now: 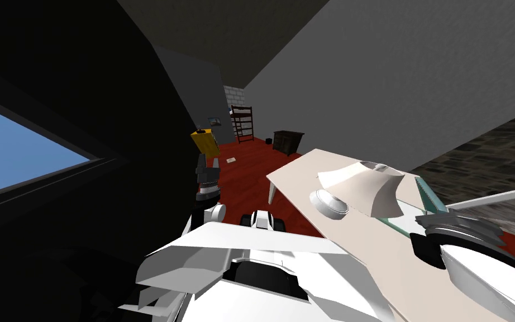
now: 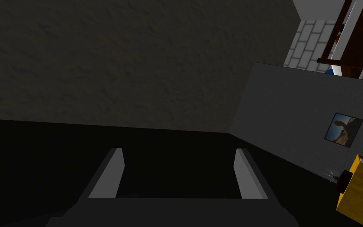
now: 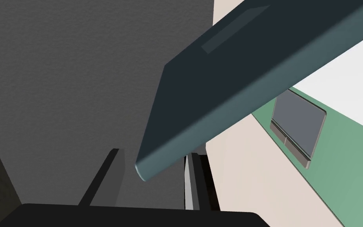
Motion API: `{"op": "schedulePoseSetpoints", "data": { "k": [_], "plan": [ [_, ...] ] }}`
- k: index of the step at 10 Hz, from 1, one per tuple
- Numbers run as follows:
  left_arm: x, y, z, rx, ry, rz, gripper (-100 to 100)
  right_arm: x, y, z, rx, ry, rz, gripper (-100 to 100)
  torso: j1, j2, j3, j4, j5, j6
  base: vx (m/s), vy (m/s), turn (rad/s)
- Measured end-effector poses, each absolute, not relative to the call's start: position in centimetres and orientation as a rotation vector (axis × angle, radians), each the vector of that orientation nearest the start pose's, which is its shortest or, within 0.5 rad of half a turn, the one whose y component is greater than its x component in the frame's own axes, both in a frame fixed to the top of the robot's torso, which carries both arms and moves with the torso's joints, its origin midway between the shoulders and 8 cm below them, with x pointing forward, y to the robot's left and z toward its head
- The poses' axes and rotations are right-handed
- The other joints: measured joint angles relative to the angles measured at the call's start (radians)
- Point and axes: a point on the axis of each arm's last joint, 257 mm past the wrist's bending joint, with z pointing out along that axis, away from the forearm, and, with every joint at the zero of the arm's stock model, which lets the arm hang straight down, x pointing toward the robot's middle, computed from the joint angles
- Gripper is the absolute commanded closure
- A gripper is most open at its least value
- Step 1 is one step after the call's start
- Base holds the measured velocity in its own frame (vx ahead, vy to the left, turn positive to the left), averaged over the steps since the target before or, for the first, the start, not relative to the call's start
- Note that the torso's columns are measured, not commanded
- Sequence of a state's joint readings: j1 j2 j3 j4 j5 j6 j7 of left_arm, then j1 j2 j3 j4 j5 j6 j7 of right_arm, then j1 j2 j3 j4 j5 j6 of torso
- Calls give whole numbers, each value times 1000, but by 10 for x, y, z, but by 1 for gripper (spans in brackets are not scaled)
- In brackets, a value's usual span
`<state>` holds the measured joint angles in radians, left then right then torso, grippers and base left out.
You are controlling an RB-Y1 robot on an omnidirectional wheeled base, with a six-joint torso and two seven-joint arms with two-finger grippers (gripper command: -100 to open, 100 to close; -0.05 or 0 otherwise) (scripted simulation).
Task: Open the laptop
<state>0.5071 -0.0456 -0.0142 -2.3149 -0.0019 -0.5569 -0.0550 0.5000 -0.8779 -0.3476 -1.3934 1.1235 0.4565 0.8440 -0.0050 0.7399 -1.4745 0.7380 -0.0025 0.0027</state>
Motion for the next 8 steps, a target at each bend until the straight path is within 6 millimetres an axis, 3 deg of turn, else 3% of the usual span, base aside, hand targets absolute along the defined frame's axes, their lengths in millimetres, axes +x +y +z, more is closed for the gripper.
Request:
{"op": "schedulePoseSetpoints", "data": {
  "k": [6, 7, 8],
  "plan": [
    [326, 277, 48, -602, 527, -1276, 0, 231, -773, -197, -768, 1882, -1954, 100, 8, -2, -2, 0, 5, -3, 66, 8, 33],
    [326, 277, 48, -602, 527, -1276, 0, 230, -773, -199, -774, 1883, -1956, -100, 7, 1, -1, 1, 5, -2, -68, 9, 247],
    [326, 277, 48, -602, 527, -1276, 0, 226, -780, -197, -759, 1898, -1966, -100, 7, 5, 2, 2, 4, -3, -169, 15, 426]
  ]
}}
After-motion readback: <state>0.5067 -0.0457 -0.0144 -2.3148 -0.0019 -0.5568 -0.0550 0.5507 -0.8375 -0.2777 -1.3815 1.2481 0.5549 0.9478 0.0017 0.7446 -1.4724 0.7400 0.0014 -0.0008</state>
